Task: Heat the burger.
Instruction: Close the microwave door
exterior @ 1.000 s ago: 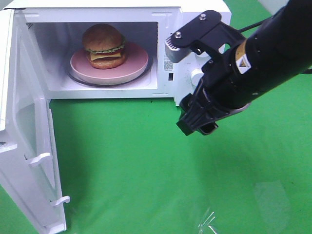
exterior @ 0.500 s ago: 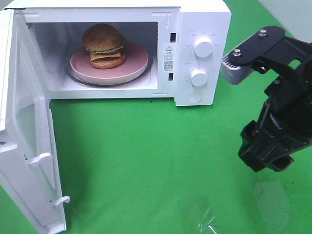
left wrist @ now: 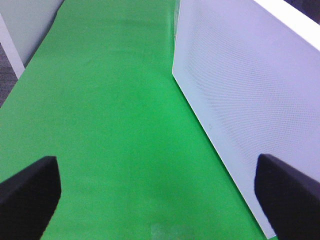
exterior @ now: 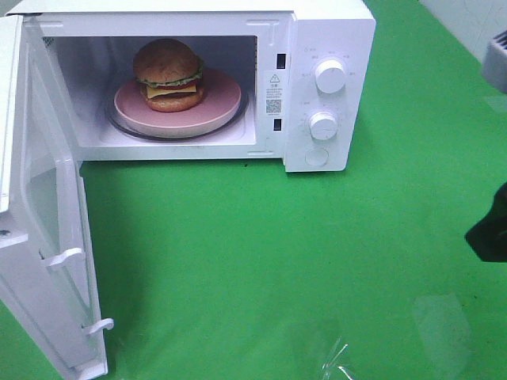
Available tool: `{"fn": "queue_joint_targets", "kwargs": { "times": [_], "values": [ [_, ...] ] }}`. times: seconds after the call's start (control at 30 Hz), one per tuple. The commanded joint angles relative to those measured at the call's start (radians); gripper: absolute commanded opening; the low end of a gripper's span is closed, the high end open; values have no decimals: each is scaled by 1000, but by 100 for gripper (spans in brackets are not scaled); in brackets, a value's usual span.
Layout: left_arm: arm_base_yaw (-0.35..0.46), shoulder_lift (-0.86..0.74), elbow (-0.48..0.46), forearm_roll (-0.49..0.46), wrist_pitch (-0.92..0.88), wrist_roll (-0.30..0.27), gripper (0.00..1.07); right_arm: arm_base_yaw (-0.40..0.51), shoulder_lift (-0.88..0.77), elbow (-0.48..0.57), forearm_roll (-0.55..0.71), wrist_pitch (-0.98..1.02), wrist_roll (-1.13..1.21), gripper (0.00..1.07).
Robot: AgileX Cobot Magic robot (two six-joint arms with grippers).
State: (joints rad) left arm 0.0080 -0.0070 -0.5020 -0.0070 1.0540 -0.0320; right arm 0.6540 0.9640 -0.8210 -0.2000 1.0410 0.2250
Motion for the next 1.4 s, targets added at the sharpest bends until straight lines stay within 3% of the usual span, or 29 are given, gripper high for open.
{"fn": "queue_joint_targets", "kwargs": {
  "times": [0.03, 0.07, 0.1, 0.27, 0.53, 0.6, 1.0, 1.4],
  "values": [
    [0, -20, 3, -2, -13, 2, 98, -142, -83, 71, 14, 8, -12, 71],
    [0, -20, 3, -2, -13, 2, 98, -142, -83, 71, 14, 8, -12, 71],
    [0, -20, 3, -2, -13, 2, 98, -202, -121, 110, 14, 12, -19, 71],
    [0, -20, 3, -2, -13, 2, 98, -336, -276, 205, 17, 11, -19, 71],
    [0, -20, 3, -2, -13, 2, 98, -479, -509, 284, 41, 6, -19, 71],
    [0, -20, 3, -2, -13, 2, 98, -556, -676, 308, 62, -26, -20, 71],
    [0, -20, 3, -2, -13, 2, 98, -633, -997, 310, 61, -32, -19, 71],
    [0, -17, 3, -3, -13, 2, 98, -641, -994, 311, 62, -32, -20, 71]
  ]
}}
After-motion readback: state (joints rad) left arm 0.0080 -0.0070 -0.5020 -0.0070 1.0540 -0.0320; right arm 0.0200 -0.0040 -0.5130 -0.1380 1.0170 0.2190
